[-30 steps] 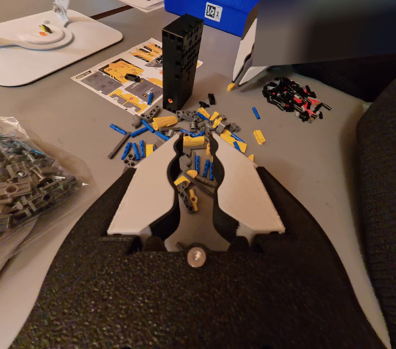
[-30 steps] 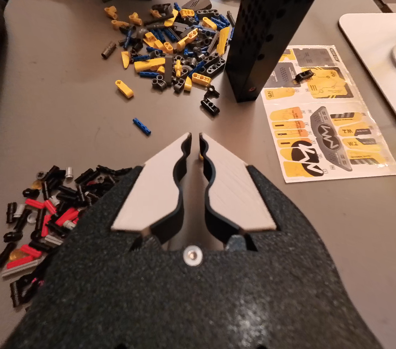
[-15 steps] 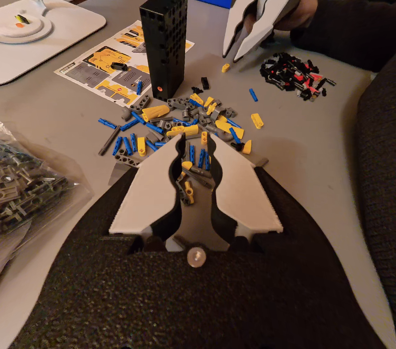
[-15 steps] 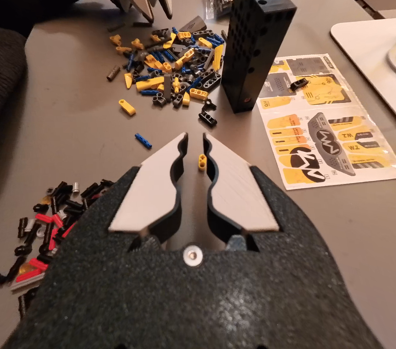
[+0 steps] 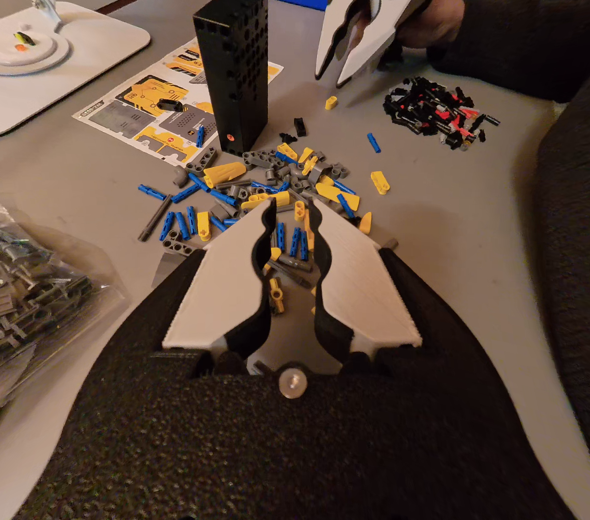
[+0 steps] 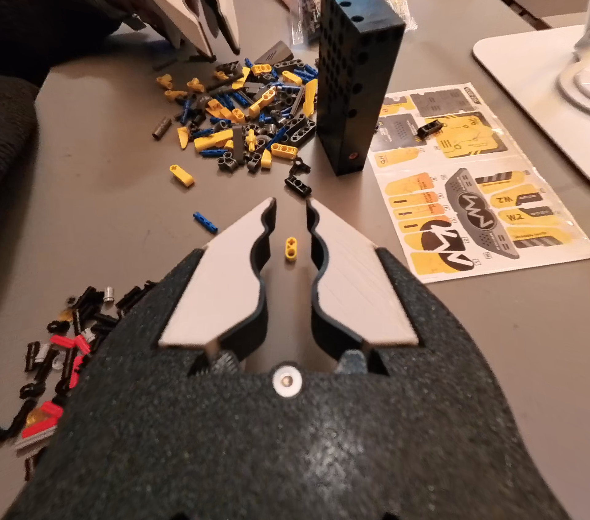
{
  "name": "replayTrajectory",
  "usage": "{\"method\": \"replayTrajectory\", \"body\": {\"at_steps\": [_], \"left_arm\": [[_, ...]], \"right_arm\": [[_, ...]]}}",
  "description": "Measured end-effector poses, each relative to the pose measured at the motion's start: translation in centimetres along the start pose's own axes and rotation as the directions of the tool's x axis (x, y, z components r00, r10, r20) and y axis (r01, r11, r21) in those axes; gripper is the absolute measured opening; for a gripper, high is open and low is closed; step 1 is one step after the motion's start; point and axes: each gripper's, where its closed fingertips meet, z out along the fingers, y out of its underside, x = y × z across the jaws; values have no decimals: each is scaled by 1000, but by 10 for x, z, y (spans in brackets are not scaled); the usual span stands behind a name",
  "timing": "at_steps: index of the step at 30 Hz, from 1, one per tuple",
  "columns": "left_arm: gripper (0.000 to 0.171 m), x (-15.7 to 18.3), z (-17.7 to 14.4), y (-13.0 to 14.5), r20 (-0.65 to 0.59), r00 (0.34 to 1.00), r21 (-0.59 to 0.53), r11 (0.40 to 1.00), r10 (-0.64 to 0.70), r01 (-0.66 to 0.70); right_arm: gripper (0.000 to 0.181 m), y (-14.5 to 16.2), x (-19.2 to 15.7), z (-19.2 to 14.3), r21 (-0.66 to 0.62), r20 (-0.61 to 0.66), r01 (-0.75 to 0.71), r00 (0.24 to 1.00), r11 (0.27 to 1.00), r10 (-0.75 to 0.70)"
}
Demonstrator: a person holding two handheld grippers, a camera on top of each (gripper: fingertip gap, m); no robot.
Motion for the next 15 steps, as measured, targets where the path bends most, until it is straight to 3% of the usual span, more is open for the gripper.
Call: {"method": "replayTrajectory", "body": {"at_steps": [6, 12, 15], "left_arm": [[18, -3, -1, -3, 27, 1000, 19, 1000, 14, -14], [18, -7, -4, -9, 64, 997, 51, 998, 43, -47], [18, -1, -7, -17, 65, 994, 101, 991, 83, -89]], "right_arm": [[18, -4, 0, -1, -31, -66, 82, 994, 996, -84], [18, -41, 7, -27, 102, -250, 208, 952, 973, -177], [18, -45, 11, -29, 129, -297, 227, 937, 965, -181]]}}
